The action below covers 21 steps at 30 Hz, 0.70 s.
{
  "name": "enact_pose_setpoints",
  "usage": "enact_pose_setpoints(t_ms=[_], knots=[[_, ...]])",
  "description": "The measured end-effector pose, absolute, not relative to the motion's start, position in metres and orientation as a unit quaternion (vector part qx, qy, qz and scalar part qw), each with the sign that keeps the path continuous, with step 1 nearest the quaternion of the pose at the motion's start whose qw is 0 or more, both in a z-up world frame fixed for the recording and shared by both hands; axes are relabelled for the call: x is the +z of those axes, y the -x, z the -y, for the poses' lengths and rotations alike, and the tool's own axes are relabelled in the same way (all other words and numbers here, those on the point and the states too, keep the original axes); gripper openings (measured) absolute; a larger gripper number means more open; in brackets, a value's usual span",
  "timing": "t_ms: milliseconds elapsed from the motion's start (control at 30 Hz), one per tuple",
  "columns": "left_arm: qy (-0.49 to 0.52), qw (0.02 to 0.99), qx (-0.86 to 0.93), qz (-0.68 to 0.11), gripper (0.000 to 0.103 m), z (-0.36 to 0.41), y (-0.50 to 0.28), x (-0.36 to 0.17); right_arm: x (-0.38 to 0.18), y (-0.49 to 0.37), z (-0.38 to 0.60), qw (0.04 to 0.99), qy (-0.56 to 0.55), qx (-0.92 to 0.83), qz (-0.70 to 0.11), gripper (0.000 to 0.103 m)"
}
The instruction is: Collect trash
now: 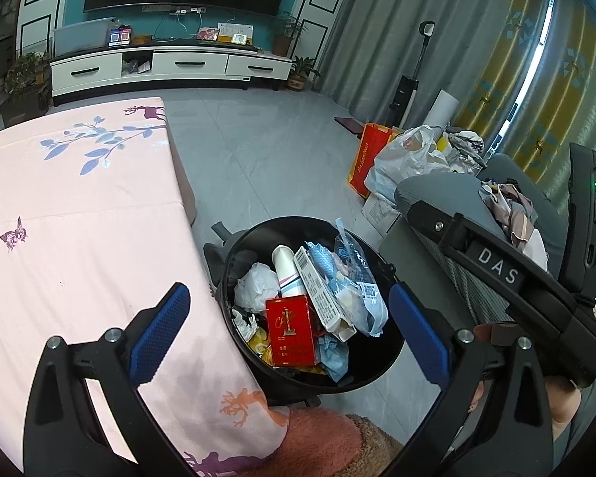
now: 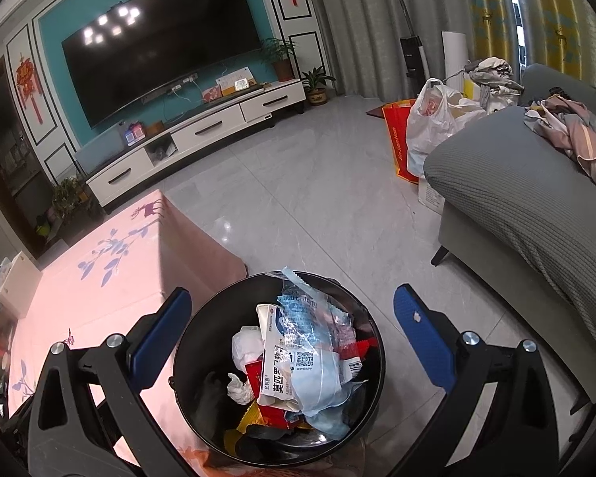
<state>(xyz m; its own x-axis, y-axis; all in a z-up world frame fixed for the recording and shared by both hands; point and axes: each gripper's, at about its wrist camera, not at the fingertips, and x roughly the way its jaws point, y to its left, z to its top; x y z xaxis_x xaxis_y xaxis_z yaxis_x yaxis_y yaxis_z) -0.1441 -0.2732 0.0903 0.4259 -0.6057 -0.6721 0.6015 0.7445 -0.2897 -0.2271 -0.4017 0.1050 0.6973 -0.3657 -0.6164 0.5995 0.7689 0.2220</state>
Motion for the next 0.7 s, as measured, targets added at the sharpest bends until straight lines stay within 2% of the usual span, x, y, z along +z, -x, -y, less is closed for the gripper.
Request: enact_pose_setpoints(t_ms=[700], knots=[[-0.007,0.839,-0.351,-0.416,0.1,0.2779,0.1458,0.0838,0.1013,0.2261,0.3998,0.896,-0.204,-0.27,-0.286,0.1]])
